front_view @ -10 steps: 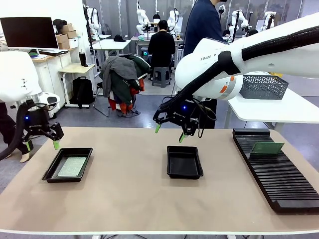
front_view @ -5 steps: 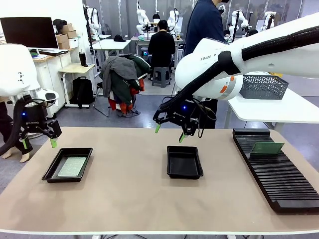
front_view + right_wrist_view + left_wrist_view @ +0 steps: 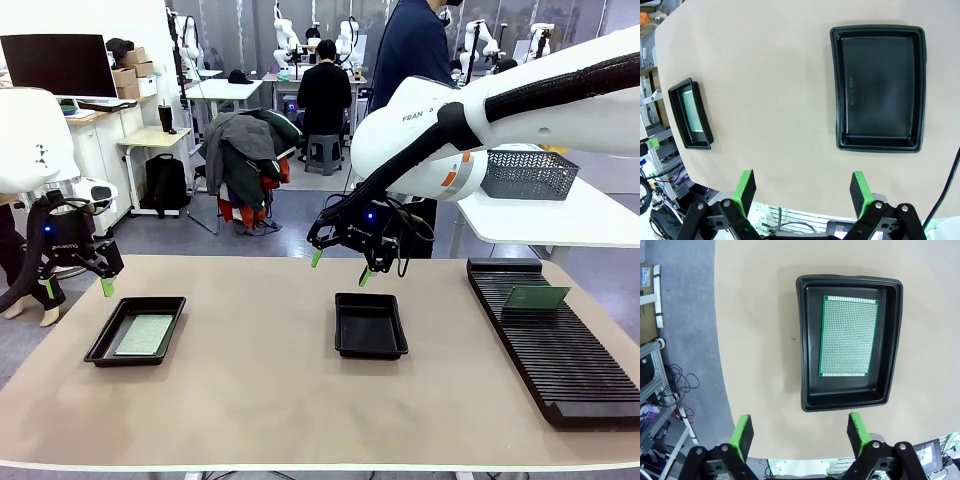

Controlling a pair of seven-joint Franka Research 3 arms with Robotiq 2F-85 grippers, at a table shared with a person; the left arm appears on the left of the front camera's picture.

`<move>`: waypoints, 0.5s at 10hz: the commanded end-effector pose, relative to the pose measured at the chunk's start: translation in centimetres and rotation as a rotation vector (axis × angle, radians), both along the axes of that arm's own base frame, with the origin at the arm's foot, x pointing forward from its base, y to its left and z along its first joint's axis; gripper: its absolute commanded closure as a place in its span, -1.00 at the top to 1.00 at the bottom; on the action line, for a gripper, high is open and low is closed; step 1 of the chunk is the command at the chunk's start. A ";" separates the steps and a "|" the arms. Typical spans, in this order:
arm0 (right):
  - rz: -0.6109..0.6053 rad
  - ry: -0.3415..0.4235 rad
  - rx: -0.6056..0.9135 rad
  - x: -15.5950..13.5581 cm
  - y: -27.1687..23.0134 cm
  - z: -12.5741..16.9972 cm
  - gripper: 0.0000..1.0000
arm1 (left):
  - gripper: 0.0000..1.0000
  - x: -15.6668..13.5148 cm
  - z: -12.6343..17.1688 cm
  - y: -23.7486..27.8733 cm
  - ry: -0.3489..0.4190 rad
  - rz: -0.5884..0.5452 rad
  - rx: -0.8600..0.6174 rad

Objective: Inspect and transfer BCBs to ESD trays.
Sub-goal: Pick up the ESD tray and place it on the left side of the table, then pick up the Blank PCB from the PCB Rack and place it in the right ESD tray.

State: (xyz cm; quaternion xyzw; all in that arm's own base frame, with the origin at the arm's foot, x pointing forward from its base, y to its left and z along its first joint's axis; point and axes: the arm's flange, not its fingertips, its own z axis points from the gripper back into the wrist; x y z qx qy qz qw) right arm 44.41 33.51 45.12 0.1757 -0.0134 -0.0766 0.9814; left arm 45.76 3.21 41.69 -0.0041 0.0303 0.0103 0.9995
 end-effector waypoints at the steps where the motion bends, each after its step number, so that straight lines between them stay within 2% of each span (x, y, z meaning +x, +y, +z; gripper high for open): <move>1: -0.005 0.001 -0.015 0.1 0.2 0.1 1.00 | 1.00 0.0 -0.1 0.0 0.002 0.000 0.000; 5: -0.005 0.001 -0.015 0.1 0.2 0.1 1.00 | 1.00 0.0 -0.1 0.0 0.002 0.000 0.000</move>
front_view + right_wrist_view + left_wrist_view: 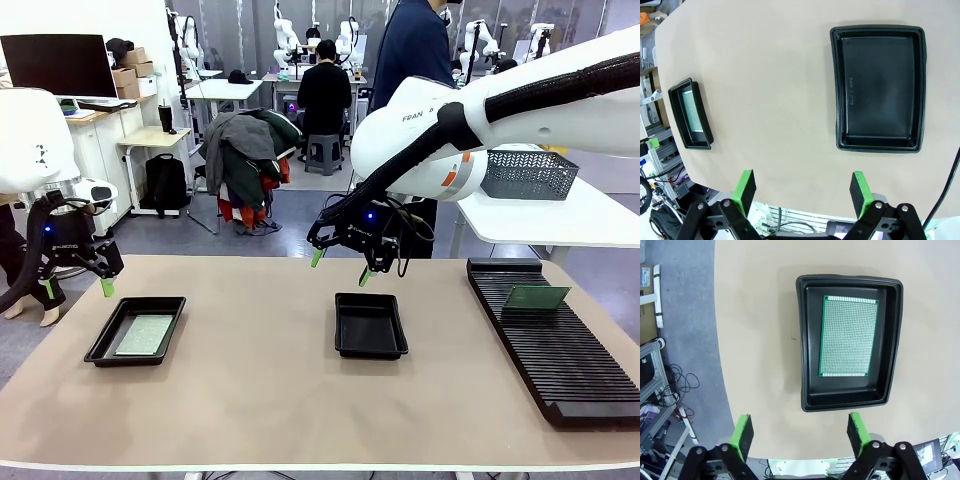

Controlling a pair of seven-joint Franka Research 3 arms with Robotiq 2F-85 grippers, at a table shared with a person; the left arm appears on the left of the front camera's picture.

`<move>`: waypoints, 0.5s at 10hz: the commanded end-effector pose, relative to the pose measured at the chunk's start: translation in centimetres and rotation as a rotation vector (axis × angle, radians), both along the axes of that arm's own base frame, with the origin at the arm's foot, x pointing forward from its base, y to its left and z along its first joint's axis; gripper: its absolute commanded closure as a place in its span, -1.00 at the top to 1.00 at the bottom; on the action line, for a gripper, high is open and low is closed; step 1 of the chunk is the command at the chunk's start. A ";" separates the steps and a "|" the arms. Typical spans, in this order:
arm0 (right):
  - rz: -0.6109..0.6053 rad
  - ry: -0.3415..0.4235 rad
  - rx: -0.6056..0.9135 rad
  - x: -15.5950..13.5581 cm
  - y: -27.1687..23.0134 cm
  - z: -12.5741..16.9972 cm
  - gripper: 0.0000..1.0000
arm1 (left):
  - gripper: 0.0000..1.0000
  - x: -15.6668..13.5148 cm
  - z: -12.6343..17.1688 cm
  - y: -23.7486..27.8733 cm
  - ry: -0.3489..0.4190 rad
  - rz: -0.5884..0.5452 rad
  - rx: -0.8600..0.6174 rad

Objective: Inspect and transfer BCBs to ESD trays.
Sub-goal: Pick up the Blank PCB from the PCB Rack and place it in the right ESD tray.

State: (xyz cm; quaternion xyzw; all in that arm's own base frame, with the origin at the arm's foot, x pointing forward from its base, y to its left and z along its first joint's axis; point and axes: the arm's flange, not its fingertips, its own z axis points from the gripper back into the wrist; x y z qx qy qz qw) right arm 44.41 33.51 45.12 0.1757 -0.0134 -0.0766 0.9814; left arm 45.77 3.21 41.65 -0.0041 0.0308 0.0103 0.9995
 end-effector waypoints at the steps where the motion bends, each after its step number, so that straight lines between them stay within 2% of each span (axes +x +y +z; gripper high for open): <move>1: -0.005 0.001 -0.015 0.1 0.2 0.1 1.00 | 1.00 0.0 -0.1 0.0 0.001 0.000 0.000; 5: -0.005 0.001 -0.015 0.1 0.2 0.1 1.00 | 1.00 0.0 -0.1 0.0 0.001 0.000 0.000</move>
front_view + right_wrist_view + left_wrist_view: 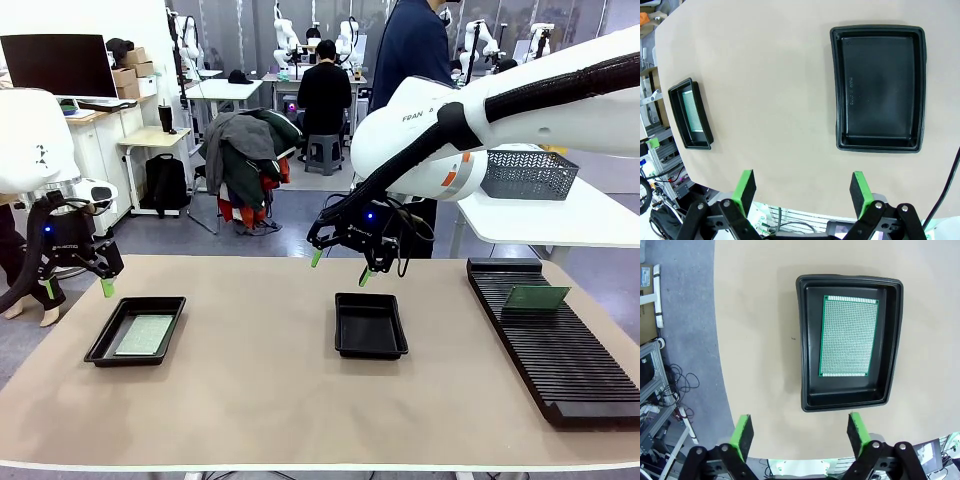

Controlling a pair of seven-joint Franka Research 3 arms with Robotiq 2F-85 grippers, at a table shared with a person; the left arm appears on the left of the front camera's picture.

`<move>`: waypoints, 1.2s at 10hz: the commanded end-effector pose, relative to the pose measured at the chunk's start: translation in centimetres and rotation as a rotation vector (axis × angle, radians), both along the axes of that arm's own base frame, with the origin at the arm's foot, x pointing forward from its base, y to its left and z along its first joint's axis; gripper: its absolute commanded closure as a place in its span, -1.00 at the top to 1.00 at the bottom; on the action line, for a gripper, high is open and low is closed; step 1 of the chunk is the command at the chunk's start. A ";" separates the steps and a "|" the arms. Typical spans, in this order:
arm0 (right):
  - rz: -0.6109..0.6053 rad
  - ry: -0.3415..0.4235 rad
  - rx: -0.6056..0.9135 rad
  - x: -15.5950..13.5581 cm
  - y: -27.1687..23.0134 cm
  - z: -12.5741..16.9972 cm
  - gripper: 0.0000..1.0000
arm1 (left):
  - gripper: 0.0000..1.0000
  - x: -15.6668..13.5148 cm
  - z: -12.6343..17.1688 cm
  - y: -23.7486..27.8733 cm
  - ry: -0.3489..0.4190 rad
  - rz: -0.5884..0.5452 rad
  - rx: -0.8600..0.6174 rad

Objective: Inspect and transfer BCBs to ESD trays.
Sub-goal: Pick up the Blank PCB from the PCB Rack and place it in the right ESD tray.

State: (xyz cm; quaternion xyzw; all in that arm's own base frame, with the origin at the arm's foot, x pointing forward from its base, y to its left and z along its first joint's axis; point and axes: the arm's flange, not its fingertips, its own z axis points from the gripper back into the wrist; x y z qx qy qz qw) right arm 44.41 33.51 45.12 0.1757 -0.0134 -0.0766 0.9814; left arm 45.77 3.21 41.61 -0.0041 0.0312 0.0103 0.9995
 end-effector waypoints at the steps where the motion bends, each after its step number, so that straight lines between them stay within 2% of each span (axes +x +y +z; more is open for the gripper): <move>1: -0.005 0.001 -0.015 0.1 0.2 0.1 1.00 | 1.00 0.0 0.0 0.0 0.001 0.000 0.000; 5: 0.000 0.000 0.000 0.0 0.0 0.0 1.00 | 1.00 0.0 0.0 0.0 0.001 0.000 0.000; 6: 0.019 -0.050 -0.003 -0.6 -2.3 0.3 1.00 | 1.00 0.0 0.0 0.0 0.001 0.000 0.000; 8: 0.225 -0.173 -0.078 -2.9 -6.1 2.2 1.00 | 1.00 0.0 0.0 0.0 0.001 0.000 0.000; 10: 0.373 -0.302 -0.144 -4.7 -11.3 4.7 1.00 | 1.00 0.0 0.0 0.0 0.001 0.000 0.000; 12: 0.538 -0.418 -0.175 -6.5 -18.1 7.7 1.00 | 1.00 0.0 0.0 0.0 0.001 0.000 0.000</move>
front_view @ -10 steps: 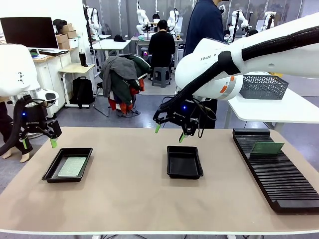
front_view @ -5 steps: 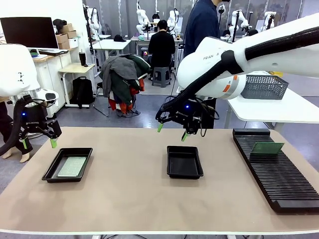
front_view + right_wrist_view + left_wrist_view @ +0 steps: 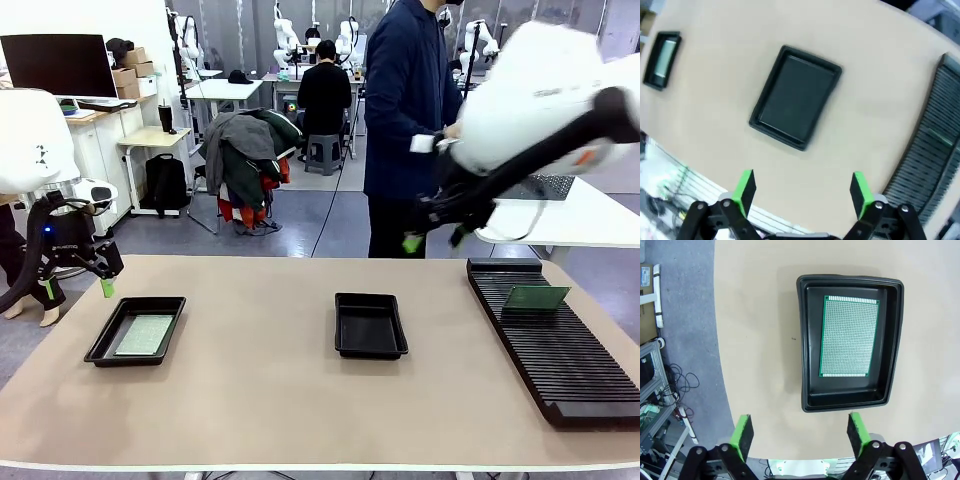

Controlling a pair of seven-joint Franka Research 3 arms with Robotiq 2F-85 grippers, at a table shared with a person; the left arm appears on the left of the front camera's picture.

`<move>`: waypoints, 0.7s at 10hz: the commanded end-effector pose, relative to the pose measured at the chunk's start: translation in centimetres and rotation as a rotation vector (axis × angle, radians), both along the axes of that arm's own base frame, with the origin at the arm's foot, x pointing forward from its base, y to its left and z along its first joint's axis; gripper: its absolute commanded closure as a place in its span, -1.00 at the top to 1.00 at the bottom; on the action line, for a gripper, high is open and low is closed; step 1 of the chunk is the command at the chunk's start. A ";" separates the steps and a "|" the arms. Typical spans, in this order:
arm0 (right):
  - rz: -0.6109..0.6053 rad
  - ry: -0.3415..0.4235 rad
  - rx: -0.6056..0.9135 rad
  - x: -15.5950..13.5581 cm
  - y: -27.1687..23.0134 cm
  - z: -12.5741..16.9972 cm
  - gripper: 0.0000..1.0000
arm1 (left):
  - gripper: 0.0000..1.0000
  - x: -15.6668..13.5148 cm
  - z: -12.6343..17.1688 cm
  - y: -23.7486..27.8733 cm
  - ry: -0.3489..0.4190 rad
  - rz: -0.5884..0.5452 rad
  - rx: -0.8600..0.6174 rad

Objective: Inspect and transfer BCBs to ESD trays.
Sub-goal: Pick up the Blank PCB from the PCB Rack and place it in the right ESD tray.

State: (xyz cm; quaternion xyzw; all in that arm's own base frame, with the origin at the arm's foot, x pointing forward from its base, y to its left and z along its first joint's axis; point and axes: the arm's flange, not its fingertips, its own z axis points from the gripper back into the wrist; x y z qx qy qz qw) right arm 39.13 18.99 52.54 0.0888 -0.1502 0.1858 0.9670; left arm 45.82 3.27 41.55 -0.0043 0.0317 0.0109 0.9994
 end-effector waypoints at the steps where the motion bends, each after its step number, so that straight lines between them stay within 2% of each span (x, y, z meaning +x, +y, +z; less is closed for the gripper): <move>1: 0.142 -0.107 -0.008 -2.2 -7.0 1.7 1.00 | 1.00 0.0 0.0 -0.1 0.000 -0.001 0.000; 2: 0.215 -0.173 -0.049 -3.0 -10.3 3.1 1.00 | 1.00 0.0 0.0 -0.1 0.000 -0.001 0.000; 4: 0.455 -0.278 -0.119 -4.3 -16.2 5.4 1.00 | 1.00 0.0 0.0 -0.1 0.000 -0.001 0.000; 7: 0.793 -0.298 -0.213 -3.9 -21.7 6.8 1.00 | 1.00 0.0 0.0 -0.1 0.000 -0.001 0.000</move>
